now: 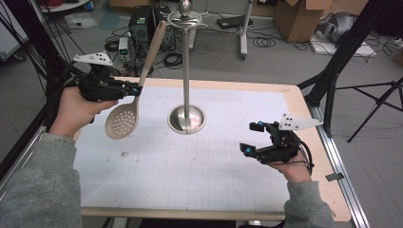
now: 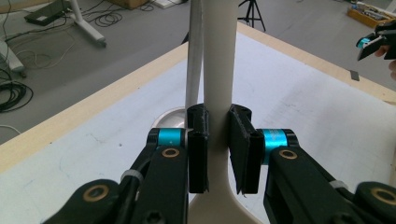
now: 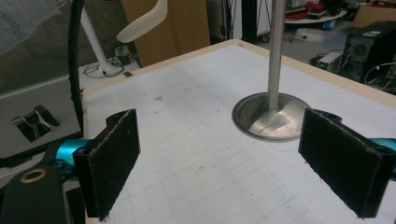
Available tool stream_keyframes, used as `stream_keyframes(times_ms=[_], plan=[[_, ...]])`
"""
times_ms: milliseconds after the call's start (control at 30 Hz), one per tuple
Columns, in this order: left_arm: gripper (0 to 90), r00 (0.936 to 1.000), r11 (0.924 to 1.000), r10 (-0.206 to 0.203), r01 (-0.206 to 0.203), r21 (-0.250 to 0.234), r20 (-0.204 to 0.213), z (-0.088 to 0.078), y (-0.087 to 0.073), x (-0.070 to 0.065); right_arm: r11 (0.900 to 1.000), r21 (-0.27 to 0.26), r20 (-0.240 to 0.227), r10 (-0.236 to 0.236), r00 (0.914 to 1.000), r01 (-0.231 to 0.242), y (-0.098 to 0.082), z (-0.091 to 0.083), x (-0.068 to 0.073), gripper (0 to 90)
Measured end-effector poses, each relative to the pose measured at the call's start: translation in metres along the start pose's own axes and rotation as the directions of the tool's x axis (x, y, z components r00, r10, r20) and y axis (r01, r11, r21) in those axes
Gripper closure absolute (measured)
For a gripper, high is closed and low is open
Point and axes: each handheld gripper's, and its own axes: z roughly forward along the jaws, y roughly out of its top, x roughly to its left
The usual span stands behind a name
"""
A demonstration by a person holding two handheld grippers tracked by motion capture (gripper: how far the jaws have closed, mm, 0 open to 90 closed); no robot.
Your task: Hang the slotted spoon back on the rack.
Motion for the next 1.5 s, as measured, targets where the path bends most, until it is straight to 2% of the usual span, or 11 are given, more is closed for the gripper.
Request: stream_keyframes(times_ms=[467, 767, 933, 1500], plan=[[77.7, 0.9992, 0.9996, 0.019, -0.018, 0.024, -0.037, 0.019, 0.002, -0.002, 1.000, -0.019, -0.004, 0.002, 1.0000, -0.002, 0.002, -0.005, 0.000, 11.4], [77.6, 0.9993, 0.9999, 0.000, 0.001, 0.016, -0.037, 0.033, 0.002, -0.004, 1.000, -0.021, -0.003, 0.000, 1.0000, -0.001, 0.002, -0.005, -0.001, 11.4], [77.5, 0.9985, 1.0000, -0.002, 0.002, 0.009, -0.054, 0.040, 0.003, -0.005, 1.000, -0.027, -0.003, 0.005, 1.0000, -0.005, 0.002, -0.006, 0.000, 11.4], [77.3, 0.9989, 0.9999, -0.013, 0.013, -0.004, -0.045, 0.069, 0.007, -0.003, 1.000, -0.026, -0.009, -0.002, 1.0000, 0.002, 0.002, -0.006, -0.001, 11.4]])
